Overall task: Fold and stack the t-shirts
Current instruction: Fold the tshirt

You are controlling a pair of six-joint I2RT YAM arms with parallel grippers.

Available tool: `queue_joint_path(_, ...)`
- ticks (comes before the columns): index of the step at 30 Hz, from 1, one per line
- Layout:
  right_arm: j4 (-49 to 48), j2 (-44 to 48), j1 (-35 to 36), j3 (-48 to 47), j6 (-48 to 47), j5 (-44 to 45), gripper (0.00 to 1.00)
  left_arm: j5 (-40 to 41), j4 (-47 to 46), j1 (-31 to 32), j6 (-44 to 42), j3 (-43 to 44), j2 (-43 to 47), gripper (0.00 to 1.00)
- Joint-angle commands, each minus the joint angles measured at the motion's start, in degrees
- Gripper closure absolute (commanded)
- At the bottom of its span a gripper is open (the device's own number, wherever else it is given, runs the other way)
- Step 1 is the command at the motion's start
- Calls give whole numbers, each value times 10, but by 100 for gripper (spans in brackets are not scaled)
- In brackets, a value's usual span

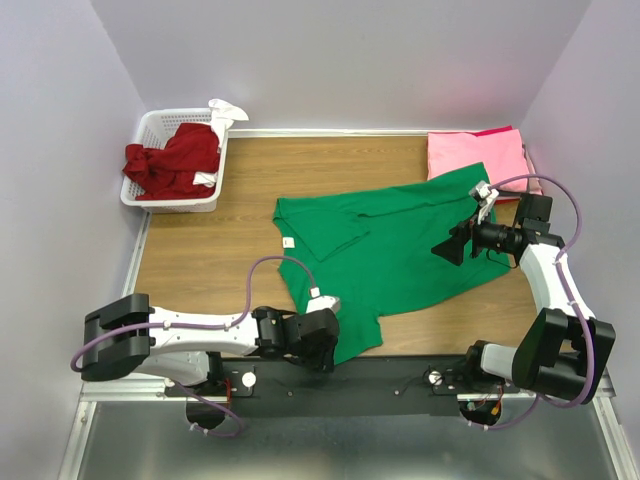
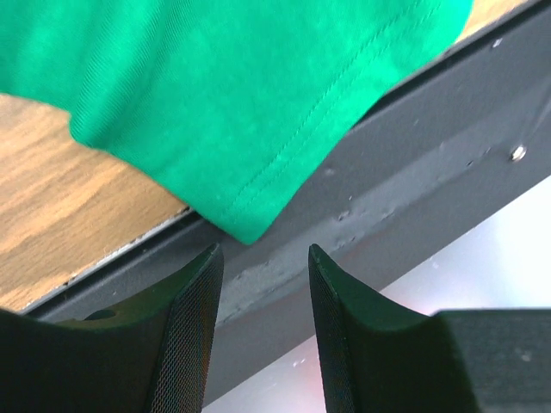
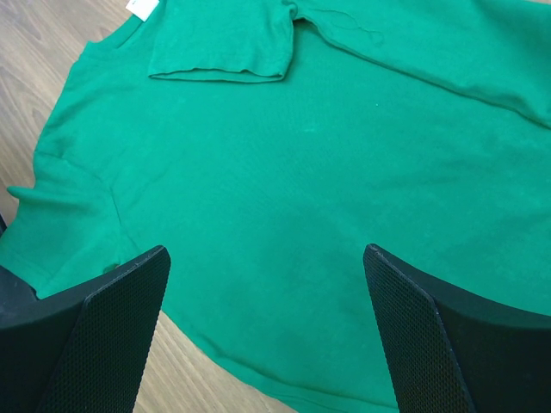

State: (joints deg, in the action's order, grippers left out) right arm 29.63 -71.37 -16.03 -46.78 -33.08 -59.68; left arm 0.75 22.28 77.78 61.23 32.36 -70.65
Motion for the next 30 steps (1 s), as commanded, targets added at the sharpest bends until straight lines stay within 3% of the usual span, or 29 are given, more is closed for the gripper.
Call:
queue_joint_path(1, -4, -3, 0, -11, 0, 6, 1, 41, -24, -8, 23, 5, 3, 48)
queue_joint_path(30, -4, -4, 0, -12, 2, 12, 1, 43, -22, -10, 44, -9, -9, 54)
